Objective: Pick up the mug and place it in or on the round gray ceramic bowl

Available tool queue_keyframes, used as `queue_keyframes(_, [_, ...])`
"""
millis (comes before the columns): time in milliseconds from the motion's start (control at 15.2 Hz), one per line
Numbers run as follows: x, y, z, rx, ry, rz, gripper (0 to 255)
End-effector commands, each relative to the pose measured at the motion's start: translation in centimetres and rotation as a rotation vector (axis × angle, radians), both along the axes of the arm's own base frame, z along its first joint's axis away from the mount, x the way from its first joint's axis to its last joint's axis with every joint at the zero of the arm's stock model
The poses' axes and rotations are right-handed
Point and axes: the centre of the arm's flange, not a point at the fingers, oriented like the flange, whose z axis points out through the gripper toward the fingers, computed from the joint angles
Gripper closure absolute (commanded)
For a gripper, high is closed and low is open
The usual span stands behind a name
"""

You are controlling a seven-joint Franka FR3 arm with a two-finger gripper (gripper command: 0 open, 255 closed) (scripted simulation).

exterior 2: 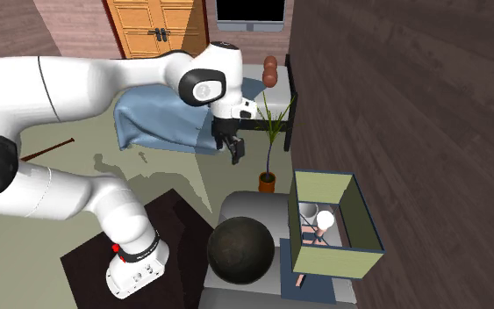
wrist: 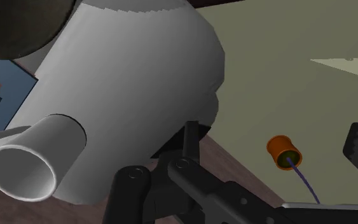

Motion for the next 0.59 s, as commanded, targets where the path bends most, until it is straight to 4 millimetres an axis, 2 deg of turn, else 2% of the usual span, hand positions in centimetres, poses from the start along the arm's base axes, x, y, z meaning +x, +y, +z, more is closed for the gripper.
queue_keyframes(0, [0.7, -2.2, -0.8, -0.010, -0.002, -0.004, 0])
queue_keyframes(528, [4.1, -10.8, -4.9, -0.047, -0.008, -0.021, 0])
